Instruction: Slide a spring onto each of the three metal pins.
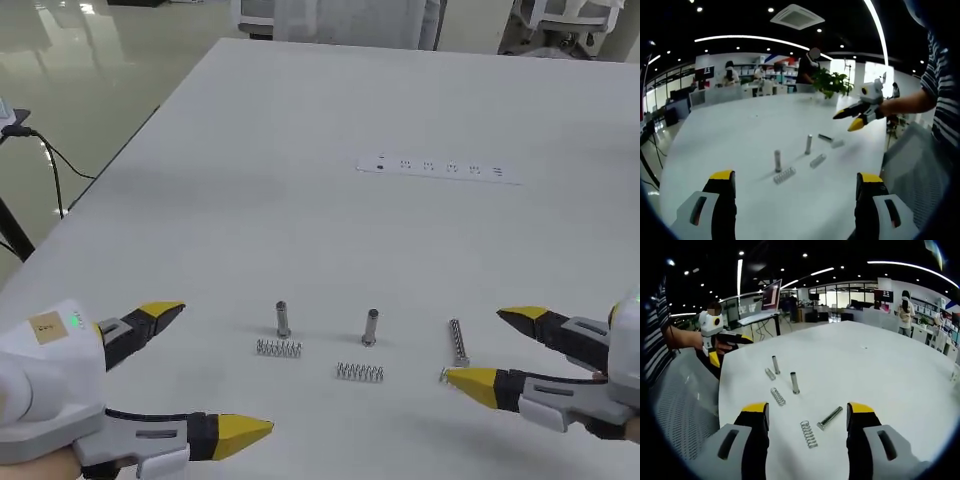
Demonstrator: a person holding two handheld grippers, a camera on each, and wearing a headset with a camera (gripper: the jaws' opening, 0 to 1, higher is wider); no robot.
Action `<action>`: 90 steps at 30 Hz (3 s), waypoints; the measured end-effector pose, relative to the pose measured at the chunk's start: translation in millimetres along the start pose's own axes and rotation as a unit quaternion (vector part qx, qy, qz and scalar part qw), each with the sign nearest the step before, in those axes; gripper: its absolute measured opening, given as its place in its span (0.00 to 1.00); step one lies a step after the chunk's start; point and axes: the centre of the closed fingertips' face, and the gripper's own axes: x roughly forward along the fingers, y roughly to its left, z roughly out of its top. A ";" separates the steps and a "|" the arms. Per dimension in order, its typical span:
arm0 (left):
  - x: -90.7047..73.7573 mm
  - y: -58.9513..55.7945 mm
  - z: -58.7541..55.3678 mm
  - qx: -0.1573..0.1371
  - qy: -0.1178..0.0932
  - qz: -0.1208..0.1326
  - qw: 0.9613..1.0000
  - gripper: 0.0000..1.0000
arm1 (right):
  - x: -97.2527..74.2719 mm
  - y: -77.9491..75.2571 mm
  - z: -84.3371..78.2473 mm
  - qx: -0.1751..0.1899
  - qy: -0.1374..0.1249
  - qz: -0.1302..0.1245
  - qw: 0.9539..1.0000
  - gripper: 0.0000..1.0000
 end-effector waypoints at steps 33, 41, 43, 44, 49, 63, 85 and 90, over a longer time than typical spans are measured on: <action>-5.5 7.1 -5.2 -0.008 -0.003 0.008 1.000 0.97 | 40.5 -44.7 -22.9 0.163 0.089 -0.045 0.982 0.24; -6.8 7.6 -6.9 -0.008 0.000 0.009 1.000 0.97 | 48.7 -47.3 -32.7 0.199 0.106 -0.059 0.972 0.18; -7.1 7.7 -8.0 -0.007 0.002 0.010 1.000 0.97 | 50.2 -46.1 -36.8 0.194 0.118 -0.063 0.972 0.17; -7.3 7.3 -7.9 -0.008 0.001 0.010 1.000 0.97 | 51.3 -45.1 -38.9 0.195 0.123 -0.063 0.971 0.16; -8.2 5.6 -8.5 -0.008 0.003 0.009 1.000 0.96 | 54.5 -46.9 -42.3 0.199 0.137 -0.072 0.968 0.15; -8.9 6.2 -6.9 -0.008 0.007 0.008 1.000 0.96 | 58.3 -50.5 -45.5 0.184 0.154 -0.084 0.967 0.08; -7.9 3.7 -11.0 -0.008 0.016 0.002 1.000 0.96 | 48.5 -46.3 -49.0 0.194 0.142 -0.077 0.968 0.05; -6.9 1.7 -10.9 -0.008 0.016 -0.001 1.000 0.96 | 46.3 -46.1 -47.8 0.195 0.136 -0.078 0.968 0.05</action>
